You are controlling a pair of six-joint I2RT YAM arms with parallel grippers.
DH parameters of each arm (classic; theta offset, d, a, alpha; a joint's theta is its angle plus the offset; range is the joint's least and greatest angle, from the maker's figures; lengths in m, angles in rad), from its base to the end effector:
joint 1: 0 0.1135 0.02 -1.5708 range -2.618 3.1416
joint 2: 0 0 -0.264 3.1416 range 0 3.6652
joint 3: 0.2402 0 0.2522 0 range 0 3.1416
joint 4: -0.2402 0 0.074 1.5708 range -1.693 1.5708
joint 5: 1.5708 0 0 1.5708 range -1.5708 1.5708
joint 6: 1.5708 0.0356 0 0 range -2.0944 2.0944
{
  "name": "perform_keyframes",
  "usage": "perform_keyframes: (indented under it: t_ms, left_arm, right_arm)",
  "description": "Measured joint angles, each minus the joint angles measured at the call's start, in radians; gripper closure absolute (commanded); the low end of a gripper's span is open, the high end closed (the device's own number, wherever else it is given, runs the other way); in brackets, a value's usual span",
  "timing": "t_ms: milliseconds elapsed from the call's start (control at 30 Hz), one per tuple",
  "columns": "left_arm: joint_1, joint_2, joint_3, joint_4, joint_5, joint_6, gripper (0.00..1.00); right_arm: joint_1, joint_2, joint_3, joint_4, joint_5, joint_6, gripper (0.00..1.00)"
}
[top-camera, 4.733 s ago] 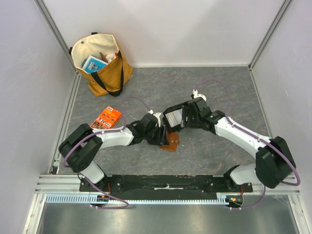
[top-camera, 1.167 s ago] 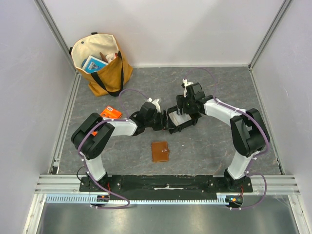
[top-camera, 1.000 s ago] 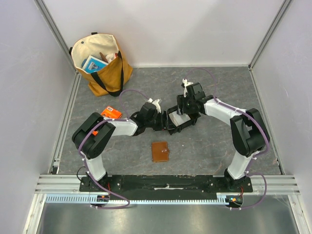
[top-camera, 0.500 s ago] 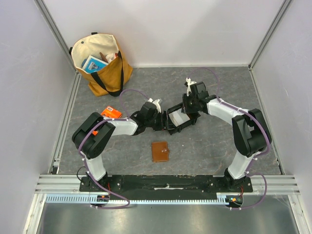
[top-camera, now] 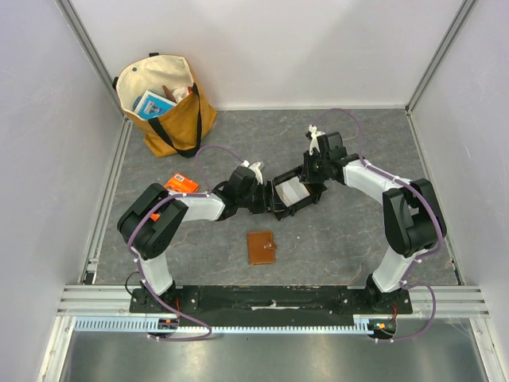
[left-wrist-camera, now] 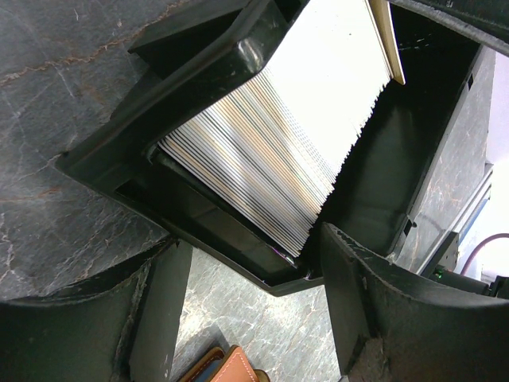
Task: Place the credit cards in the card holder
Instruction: Pick up the credit card from the storage box.
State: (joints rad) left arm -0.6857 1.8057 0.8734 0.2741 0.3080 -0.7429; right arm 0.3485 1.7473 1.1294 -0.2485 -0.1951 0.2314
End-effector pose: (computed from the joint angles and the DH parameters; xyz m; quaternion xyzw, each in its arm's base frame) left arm 0.2726 -0.2369 0.1433 0.0422 0.8886 -0.3893 0.2388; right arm 0.3466 0.1333 0.1974 -0.0882 0.9306 0.1858 0.3029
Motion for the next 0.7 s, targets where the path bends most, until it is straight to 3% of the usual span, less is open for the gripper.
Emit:
perform_keyframes:
  t_ms: [233,433,700]
  left_arm:
    - [0.0,0.0,0.001,-0.003,0.001,0.0,0.3]
    - [0.0,0.0,0.001,-0.003,0.005,0.001,0.3]
    - [0.0,0.0,0.005,-0.003,0.01,0.01,0.3]
  right_arm:
    - [-0.016,0.0,0.0,-0.006,-0.002,-0.007,0.86]
    - [-0.015,0.0,0.014,-0.059,0.089,-0.028,0.86]
    - [0.045,0.007,0.048,-0.121,0.25,-0.069,0.79]
